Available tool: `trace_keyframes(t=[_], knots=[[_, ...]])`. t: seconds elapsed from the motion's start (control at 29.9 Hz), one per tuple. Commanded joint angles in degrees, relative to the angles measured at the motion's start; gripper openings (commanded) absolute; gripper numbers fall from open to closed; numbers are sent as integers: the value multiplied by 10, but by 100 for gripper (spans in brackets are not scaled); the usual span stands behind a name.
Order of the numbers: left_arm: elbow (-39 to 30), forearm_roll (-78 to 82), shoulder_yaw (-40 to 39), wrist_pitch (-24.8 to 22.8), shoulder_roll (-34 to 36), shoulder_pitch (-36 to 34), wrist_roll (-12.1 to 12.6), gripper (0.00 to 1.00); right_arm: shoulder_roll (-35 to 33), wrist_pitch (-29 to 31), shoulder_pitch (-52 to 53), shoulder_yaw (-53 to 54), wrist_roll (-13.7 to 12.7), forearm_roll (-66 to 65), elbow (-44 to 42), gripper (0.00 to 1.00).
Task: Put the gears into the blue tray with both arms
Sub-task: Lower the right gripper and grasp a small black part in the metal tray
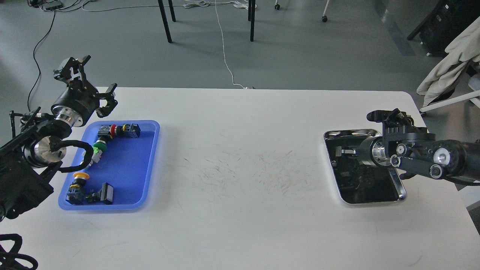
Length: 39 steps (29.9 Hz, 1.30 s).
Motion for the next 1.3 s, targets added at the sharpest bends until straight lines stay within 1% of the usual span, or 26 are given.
trace_keyframes(t=[0.0, 0.3, 0.64, 1.0, 1.27], knots=[[0, 0, 0, 0, 0, 0, 0, 99, 0, 1, 0, -6, 0, -2, 0, 23], [0, 0, 0, 0, 0, 0, 0, 99, 0, 1, 6, -11, 1, -2, 0, 2], [0, 0, 1, 0, 0, 0, 0, 99, -3, 1, 22, -10, 1, -1, 2, 2], [0, 0, 1, 1, 0, 1, 0, 99, -13, 1, 47, -10, 8, 2, 12, 2], [0, 0, 1, 1, 1, 2, 0, 99, -38, 3, 85, -2, 13, 10, 75, 2]])
